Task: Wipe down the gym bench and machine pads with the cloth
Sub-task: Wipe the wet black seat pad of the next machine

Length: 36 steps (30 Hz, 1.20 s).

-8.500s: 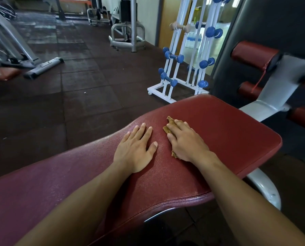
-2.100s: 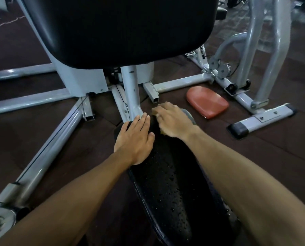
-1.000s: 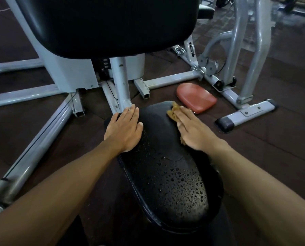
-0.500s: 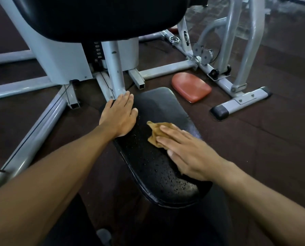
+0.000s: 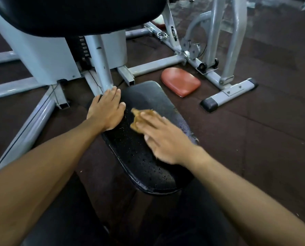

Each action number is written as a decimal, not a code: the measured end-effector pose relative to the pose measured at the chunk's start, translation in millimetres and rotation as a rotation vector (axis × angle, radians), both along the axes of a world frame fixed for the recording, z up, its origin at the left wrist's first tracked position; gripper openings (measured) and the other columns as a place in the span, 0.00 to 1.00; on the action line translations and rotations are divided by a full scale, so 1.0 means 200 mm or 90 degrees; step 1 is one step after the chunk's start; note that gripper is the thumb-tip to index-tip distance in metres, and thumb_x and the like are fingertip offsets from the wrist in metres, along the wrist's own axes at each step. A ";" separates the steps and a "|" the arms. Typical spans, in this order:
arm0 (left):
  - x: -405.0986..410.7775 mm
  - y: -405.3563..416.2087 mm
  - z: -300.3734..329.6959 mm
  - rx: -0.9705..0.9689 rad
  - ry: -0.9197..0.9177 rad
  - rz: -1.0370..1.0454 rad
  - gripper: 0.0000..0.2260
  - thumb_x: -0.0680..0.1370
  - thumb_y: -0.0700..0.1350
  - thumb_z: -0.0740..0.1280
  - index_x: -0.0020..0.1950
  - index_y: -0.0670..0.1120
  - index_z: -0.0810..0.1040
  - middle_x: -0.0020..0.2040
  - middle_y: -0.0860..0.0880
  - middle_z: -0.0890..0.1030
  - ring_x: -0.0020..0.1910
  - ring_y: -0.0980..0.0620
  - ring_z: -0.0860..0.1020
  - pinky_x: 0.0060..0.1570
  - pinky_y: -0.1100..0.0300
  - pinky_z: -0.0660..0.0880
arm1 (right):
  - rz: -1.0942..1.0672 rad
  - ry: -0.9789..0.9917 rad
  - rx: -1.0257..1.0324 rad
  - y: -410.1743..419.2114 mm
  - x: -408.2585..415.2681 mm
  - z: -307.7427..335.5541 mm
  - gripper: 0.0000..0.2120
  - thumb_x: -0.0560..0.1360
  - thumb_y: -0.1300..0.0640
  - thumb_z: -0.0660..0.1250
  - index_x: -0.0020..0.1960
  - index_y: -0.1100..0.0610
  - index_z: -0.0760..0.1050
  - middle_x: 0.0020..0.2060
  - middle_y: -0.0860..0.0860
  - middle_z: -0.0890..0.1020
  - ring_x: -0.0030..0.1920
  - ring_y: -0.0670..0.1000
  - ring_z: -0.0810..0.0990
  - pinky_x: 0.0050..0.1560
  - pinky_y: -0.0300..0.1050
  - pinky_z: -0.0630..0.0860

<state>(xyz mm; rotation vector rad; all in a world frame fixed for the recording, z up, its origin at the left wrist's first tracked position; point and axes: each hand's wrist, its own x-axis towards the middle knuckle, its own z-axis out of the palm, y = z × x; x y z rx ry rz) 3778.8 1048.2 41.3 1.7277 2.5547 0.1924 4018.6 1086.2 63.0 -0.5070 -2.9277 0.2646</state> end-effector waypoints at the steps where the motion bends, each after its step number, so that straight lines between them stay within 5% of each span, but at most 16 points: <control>1: 0.00 0.00 0.00 0.005 -0.001 0.000 0.27 0.82 0.54 0.46 0.79 0.44 0.51 0.80 0.46 0.53 0.78 0.49 0.51 0.74 0.46 0.50 | 0.010 -0.013 -0.017 -0.07 0.06 0.02 0.22 0.80 0.51 0.52 0.74 0.49 0.63 0.77 0.49 0.58 0.77 0.54 0.55 0.75 0.56 0.58; 7: 0.00 0.00 0.00 0.007 -0.002 0.003 0.28 0.81 0.54 0.45 0.79 0.44 0.51 0.80 0.46 0.52 0.78 0.49 0.51 0.74 0.46 0.50 | -0.063 0.035 -0.046 -0.03 0.45 0.00 0.22 0.80 0.52 0.54 0.73 0.52 0.68 0.76 0.49 0.63 0.77 0.51 0.57 0.75 0.50 0.58; 13: 0.02 0.00 0.00 0.004 0.001 0.003 0.27 0.82 0.54 0.45 0.79 0.44 0.51 0.80 0.46 0.52 0.78 0.49 0.51 0.74 0.46 0.50 | -0.222 0.095 -0.166 0.26 0.20 -0.04 0.22 0.80 0.53 0.55 0.73 0.56 0.67 0.76 0.54 0.62 0.77 0.53 0.59 0.75 0.54 0.57; 18: 0.01 0.01 0.00 0.011 0.002 0.004 0.27 0.81 0.53 0.46 0.79 0.43 0.53 0.79 0.46 0.53 0.77 0.49 0.52 0.74 0.46 0.50 | -0.073 0.043 0.000 0.06 0.09 0.00 0.23 0.77 0.54 0.54 0.71 0.54 0.70 0.74 0.55 0.66 0.74 0.56 0.63 0.72 0.56 0.62; 24: 0.00 -0.01 0.00 0.015 -0.005 -0.004 0.28 0.81 0.55 0.45 0.79 0.44 0.51 0.80 0.46 0.53 0.78 0.50 0.51 0.75 0.45 0.50 | 0.004 -0.007 0.007 -0.25 0.37 0.01 0.22 0.81 0.50 0.52 0.74 0.50 0.65 0.77 0.50 0.61 0.77 0.54 0.55 0.73 0.55 0.61; 29: 0.01 -0.01 0.00 0.020 0.001 0.001 0.28 0.81 0.54 0.45 0.79 0.43 0.52 0.80 0.46 0.53 0.78 0.49 0.51 0.74 0.45 0.51 | -0.079 0.084 -0.067 -0.03 0.49 -0.04 0.22 0.80 0.54 0.55 0.72 0.56 0.69 0.75 0.53 0.64 0.77 0.52 0.59 0.74 0.56 0.60; 33: 0.02 -0.01 0.01 0.022 0.004 -0.003 0.28 0.81 0.54 0.45 0.78 0.42 0.53 0.79 0.45 0.54 0.77 0.49 0.52 0.74 0.45 0.52 | -0.221 0.125 -0.210 0.18 0.31 -0.03 0.22 0.81 0.52 0.56 0.73 0.55 0.67 0.77 0.51 0.61 0.77 0.47 0.57 0.76 0.46 0.53; 36: 0.02 0.00 0.00 0.021 0.009 0.000 0.28 0.81 0.54 0.46 0.78 0.43 0.54 0.79 0.46 0.54 0.77 0.49 0.52 0.73 0.46 0.52 | -0.202 0.063 -0.114 0.18 0.21 -0.01 0.22 0.80 0.53 0.55 0.72 0.58 0.69 0.75 0.56 0.64 0.76 0.54 0.60 0.76 0.47 0.53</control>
